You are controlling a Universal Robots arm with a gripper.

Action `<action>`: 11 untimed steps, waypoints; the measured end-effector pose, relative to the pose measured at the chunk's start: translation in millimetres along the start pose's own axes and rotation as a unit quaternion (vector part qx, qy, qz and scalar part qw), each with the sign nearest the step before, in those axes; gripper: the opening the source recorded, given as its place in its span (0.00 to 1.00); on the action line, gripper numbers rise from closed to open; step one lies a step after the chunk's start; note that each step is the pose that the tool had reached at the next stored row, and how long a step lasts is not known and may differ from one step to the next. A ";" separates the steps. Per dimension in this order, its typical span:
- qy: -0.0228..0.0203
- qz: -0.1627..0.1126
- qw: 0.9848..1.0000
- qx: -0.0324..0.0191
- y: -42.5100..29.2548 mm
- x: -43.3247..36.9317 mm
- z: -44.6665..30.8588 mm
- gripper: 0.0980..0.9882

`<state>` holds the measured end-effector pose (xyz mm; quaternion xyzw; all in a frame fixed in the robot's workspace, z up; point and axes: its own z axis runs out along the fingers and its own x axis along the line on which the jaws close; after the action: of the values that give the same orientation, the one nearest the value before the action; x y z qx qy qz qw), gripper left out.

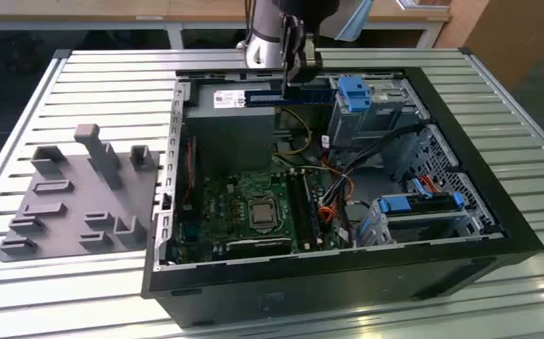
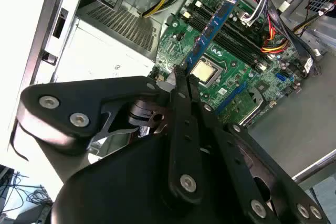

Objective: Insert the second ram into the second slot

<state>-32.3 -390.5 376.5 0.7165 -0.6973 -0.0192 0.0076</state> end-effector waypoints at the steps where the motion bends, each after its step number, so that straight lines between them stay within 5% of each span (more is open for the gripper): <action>1: 0.000 0.000 1.000 0.000 0.0 0.0 0.0 0.04; 11: 0.000 0.000 1.000 0.000 0.1 1.8 0.0 0.04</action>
<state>-32.3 -392.3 376.5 0.7165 -0.6973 -0.0192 0.0076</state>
